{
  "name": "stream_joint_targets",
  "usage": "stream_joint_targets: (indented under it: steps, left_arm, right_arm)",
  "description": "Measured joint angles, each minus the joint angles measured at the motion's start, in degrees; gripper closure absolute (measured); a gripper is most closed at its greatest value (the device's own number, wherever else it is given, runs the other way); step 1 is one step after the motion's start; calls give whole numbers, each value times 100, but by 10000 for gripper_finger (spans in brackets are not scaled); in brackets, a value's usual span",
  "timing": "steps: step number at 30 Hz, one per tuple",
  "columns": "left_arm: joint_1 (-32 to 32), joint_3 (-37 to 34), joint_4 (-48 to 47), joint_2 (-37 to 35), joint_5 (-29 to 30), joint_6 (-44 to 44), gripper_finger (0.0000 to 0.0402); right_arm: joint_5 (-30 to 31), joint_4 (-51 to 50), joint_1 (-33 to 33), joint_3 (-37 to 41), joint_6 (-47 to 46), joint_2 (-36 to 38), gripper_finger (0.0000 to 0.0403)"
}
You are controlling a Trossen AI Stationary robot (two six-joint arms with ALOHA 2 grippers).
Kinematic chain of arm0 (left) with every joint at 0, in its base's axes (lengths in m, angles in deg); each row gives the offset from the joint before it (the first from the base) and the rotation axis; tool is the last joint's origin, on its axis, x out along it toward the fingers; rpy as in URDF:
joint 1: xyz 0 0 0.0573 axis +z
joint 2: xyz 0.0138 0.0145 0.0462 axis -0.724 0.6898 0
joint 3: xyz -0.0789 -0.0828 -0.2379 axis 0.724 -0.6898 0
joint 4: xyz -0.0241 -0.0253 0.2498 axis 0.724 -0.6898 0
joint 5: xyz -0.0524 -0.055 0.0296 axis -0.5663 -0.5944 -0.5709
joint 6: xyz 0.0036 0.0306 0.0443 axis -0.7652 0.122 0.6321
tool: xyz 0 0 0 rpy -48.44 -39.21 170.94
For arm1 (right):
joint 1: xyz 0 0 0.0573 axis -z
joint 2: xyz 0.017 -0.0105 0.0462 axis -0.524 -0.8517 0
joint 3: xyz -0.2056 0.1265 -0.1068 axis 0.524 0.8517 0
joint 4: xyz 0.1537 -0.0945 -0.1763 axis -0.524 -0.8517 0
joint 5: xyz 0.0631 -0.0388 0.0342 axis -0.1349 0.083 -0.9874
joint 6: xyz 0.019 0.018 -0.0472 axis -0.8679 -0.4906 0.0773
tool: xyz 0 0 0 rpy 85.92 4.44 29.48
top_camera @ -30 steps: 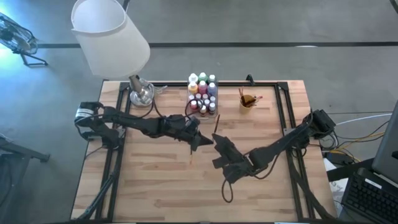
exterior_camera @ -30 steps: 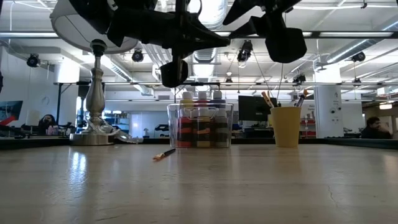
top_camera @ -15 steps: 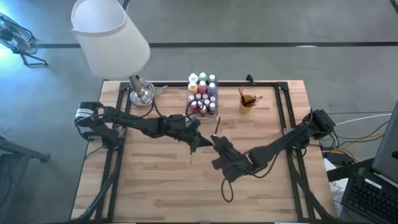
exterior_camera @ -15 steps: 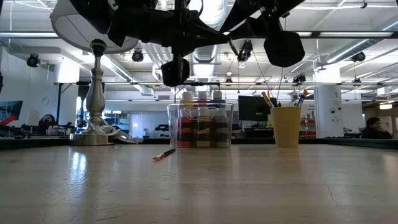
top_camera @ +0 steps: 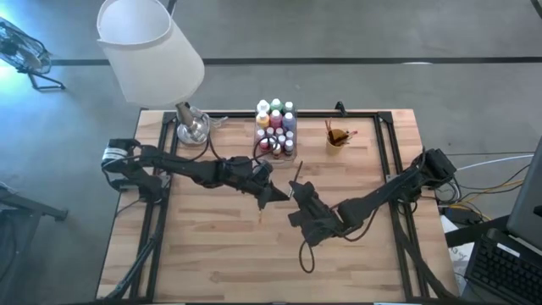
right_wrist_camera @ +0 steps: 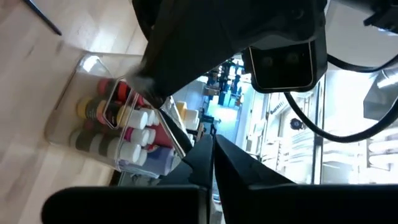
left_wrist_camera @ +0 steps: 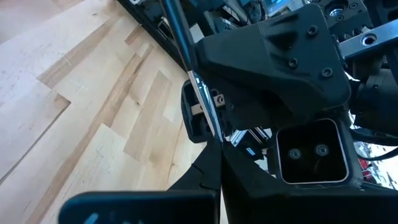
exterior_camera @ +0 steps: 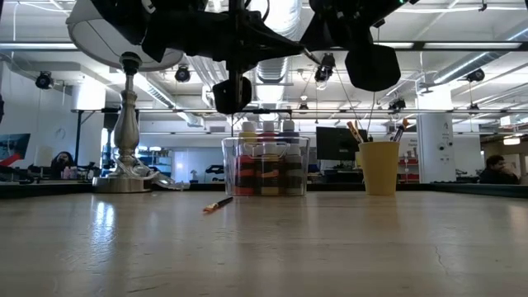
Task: Pick & Place Paint Supplies
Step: Put the silver paint brush into the cup
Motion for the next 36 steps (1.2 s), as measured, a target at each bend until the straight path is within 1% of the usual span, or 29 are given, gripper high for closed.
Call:
stream_joint_targets:
  steps: [5, 8, 11, 15, 17, 19, 21, 24, 27, 29, 30, 32, 33, 35, 36]
  left_arm:
    - [1, 0, -6, 0, 4, 96, 398]
    - [-3, 24, -21, 0, 7, 243, 381]
    - [-17, 110, -19, -3, -52, 432, 345]
    - [32, 220, -186, -52, -149, 730, 279]
    - [106, 229, -458, -140, -250, 1134, 250]
    - [150, 202, -717, -305, -245, 1650, 230]
    - [149, 129, -1004, -520, 45, 1955, 220]
    - [140, -73, -1223, -785, 624, 2173, 215]
    - [162, -256, -1280, -985, 736, 2199, 216]
    - [163, -363, -1322, -1082, 761, 2256, 217]
    - [162, -438, -1325, -1118, 796, 2294, 218]
    - [145, -602, -1378, -1137, 970, 2421, 218]
    - [136, -678, -1374, -1134, 1067, 2471, 218]
    - [138, -841, -1388, -1133, 1270, 2489, 219]
    - [138, -909, -1379, -1132, 1416, 2498, 219]
  right_arm:
    - [4, 0, 7, -9, -81, 0, 395]
    - [4, 7, 7, -15, -98, 0, 395]
    - [4, 0, 7, -3, -105, 0, 395]
    - [8, -43, 7, -2, -298, 0, 395]
    - [5, -156, 0, 0, -690, 23, 395]
    - [-125, -606, -16, 0, -1377, 106, 395]
    - [-525, -1353, -17, 0, -2359, 283, 395]
    - [-1133, -2411, 42, 11, -3867, 549, 395]
    - [-1532, -3182, 178, 60, -4962, 788, 395]
    - [-2059, -3665, 322, 85, -5675, 957, 395]
    - [-2475, -3787, 439, 98, -5984, 1014, 395]
    - [-3544, -3619, 665, 185, -6182, 1152, 395]
    - [-4133, -3498, 787, 242, -6107, 1169, 395]
    - [-5495, -2842, 999, 346, -5869, 1161, 395]
    - [-6082, -2511, 1089, 405, -5768, 1129, 394]
